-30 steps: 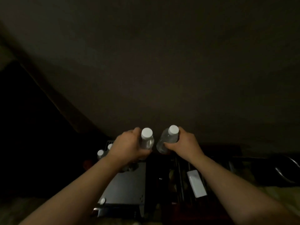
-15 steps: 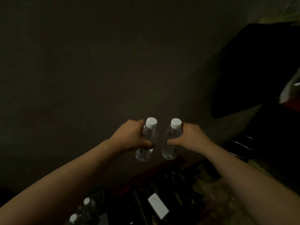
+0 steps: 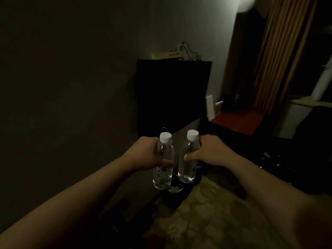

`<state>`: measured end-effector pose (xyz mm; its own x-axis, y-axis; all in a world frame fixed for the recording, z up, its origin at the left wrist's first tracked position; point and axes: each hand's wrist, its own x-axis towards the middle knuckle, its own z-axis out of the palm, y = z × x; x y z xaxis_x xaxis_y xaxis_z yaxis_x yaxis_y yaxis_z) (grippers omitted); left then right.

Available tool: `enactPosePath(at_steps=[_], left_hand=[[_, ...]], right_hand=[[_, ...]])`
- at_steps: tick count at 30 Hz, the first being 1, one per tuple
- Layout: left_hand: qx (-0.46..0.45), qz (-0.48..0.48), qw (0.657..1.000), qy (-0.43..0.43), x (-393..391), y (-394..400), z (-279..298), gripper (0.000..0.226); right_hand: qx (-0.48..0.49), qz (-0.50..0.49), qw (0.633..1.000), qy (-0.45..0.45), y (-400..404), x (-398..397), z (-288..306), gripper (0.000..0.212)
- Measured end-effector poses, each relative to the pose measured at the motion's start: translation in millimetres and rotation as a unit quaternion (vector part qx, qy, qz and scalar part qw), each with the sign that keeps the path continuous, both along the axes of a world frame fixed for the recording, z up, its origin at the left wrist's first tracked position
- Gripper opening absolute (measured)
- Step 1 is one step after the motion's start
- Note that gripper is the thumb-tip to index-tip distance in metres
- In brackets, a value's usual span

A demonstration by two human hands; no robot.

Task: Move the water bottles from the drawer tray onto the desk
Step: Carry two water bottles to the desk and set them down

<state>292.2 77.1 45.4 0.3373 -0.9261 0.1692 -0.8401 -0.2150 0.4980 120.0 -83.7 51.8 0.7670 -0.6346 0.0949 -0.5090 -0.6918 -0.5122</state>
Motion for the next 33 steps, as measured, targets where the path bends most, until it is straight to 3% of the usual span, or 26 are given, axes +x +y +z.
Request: enactPosePath(at_steps=[14,22,33], left_hand=[[-0.034,-0.154,0.987,-0.010,-101.9,-272.6,42.1,0.034],[-0.048,-0.262,0.964,-0.014,-92.0,-448.4,52.8,0.042],[-0.024,-0.335,0.942,0.008,-77.8,-692.8,76.1,0.023]], right_hand=[[0.055,-0.154,0.985,-0.052,-208.0,-141.7,34.4,0.028],[0.054,-0.230,0.969,-0.065,-350.5,-148.1,39.6,0.026],[0.018,-0.293,0.952,-0.086,-570.1,-153.0,63.0,0.023]])
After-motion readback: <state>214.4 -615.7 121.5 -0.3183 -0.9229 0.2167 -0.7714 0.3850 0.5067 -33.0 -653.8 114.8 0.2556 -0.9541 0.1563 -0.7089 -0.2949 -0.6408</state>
